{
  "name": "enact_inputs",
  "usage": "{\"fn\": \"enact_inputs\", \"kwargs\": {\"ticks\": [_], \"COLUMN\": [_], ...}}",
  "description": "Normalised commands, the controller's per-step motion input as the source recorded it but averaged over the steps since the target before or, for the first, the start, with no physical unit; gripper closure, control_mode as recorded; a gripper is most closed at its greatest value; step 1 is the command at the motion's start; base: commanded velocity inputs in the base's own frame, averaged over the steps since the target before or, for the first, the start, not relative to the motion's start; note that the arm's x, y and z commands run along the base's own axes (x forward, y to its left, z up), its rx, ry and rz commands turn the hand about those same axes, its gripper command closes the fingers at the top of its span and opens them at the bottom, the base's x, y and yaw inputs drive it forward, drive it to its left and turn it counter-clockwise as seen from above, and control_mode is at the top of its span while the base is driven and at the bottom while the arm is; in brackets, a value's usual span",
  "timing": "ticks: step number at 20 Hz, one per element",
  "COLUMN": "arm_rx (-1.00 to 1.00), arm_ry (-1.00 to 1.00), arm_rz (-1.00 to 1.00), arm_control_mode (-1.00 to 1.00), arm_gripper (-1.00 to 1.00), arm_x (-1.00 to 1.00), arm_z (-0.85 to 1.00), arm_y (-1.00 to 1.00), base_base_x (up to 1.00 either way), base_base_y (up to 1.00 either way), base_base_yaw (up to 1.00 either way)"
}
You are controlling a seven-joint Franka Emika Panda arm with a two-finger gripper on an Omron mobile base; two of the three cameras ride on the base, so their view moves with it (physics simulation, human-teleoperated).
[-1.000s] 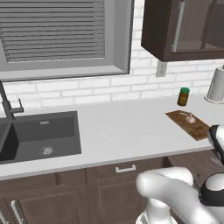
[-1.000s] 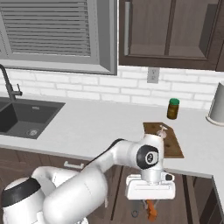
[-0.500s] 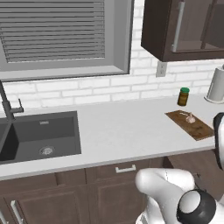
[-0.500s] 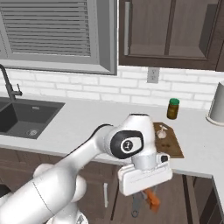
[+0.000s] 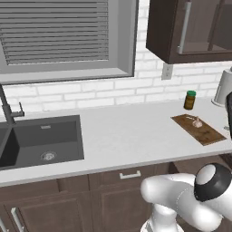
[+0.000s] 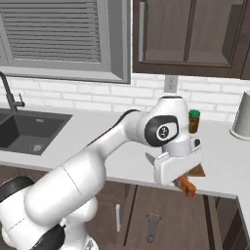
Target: Place the appropriate cutting tool for cutting the garlic skin on the cutting board.
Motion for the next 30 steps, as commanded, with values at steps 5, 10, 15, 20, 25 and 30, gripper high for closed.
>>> {"fn": "enact_inputs", "kwargs": {"ticks": [5, 10, 15, 20, 25, 30], "arm_rx": [0.04, 0.00, 0.00, 0.00, 0.04, 0.09], "arm_ry": [-0.08, -0.04, -0.01, 0.00, 0.00, 0.00], "arm_rz": [0.12, 0.08, 0.03, 0.00, 0.00, 0.00], "arm_control_mode": [-1.00, -1.00, -1.00, -1.00, -1.00, -1.00], "arm_gripper": [1.00, 1.00, 1.00, 1.00, 1.00, 1.00], "arm_x": [0.96, 0.92, 0.84, 0.58, 0.65, 0.51], "arm_z": [-0.43, -0.59, -0.50, -0.31, -0.08, -0.16], "arm_y": [-0.10, 0.00, -0.10, -0.26, -0.24, -0.27], "base_base_x": [0.00, 0.00, 0.00, 0.00, 0.00, 0.00], "base_base_y": [0.00, 0.00, 0.00, 0.00, 0.00, 0.00], "base_base_yaw": [0.00, 0.00, 0.00, 0.00, 0.00, 0.00]}}
